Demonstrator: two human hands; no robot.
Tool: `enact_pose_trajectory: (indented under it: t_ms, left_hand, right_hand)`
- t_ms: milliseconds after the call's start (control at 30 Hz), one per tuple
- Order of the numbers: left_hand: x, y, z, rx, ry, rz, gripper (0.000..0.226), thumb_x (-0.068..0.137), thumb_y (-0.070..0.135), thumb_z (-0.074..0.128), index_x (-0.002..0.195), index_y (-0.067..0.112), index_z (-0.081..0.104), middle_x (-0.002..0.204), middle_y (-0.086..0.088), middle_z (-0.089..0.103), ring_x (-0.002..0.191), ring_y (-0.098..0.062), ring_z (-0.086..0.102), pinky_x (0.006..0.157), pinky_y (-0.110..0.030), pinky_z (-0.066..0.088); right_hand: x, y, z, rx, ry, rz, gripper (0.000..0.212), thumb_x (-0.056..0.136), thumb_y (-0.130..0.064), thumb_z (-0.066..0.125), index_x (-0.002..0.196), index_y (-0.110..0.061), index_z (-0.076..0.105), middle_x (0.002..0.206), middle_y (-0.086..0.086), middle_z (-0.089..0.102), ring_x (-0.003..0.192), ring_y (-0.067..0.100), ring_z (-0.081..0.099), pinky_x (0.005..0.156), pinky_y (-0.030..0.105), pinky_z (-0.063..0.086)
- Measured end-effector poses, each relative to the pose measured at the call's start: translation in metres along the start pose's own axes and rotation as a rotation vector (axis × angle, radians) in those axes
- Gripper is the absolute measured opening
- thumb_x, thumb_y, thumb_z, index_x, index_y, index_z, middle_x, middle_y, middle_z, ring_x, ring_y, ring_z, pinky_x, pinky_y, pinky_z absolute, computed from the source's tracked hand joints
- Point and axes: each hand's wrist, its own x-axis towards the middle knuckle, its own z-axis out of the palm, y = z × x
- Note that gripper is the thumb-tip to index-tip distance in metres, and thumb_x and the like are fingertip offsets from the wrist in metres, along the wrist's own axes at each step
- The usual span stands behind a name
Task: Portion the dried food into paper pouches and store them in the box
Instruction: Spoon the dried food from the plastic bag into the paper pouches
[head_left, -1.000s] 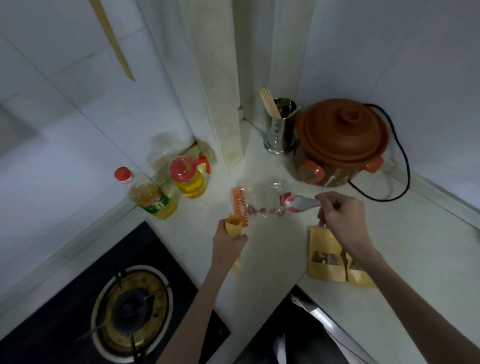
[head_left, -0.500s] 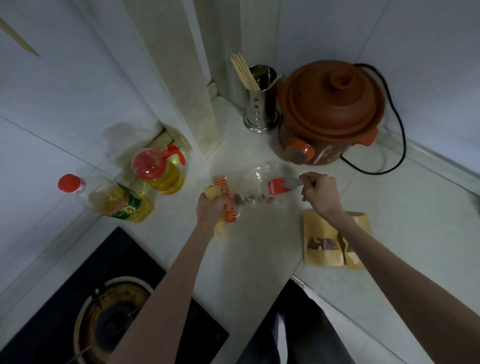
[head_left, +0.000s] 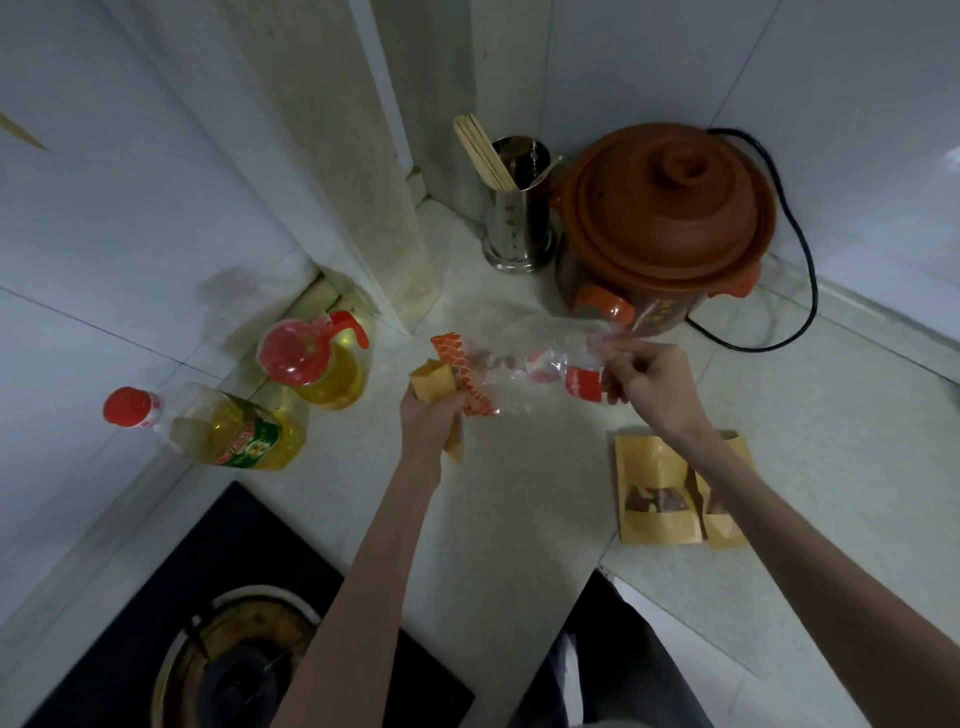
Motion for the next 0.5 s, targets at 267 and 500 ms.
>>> enact_pose_trajectory:
  t_ms: [267,500]
  left_hand:
    - [-0.001,-0.02,0.0,0.085,0.003,0.092,0.039,0.072,-0.002,0.071,0.104,0.02,0.064,0.094,0.0,0.07,0.082,-0.014,0.068,0.058,-0.018,0.053]
    - [-0.001,-0.04,0.0,0.182,0.003,0.14,0.044,0.071,-0.002,0.074,0.096,0.032,0.061,0.093,0.005,0.068,0.086,-0.015,0.068,0.062,-0.019,0.055]
  right_hand:
    - [-0.006,0.027,0.006,-0.212,0.065,-0.038,0.02,0.096,-0.013,0.051,0.095,-0.013,0.071,0.063,-0.001,0.064,0.049,0.008,0.058,0.051,0.015,0.047]
    - [0.005,0.049,0.016,-0.444,-0.047,0.012,0.023,0.086,-0.005,0.05,0.079,0.008,0.068,0.072,0.021,0.068,0.065,0.034,0.062,0.067,0.048,0.052]
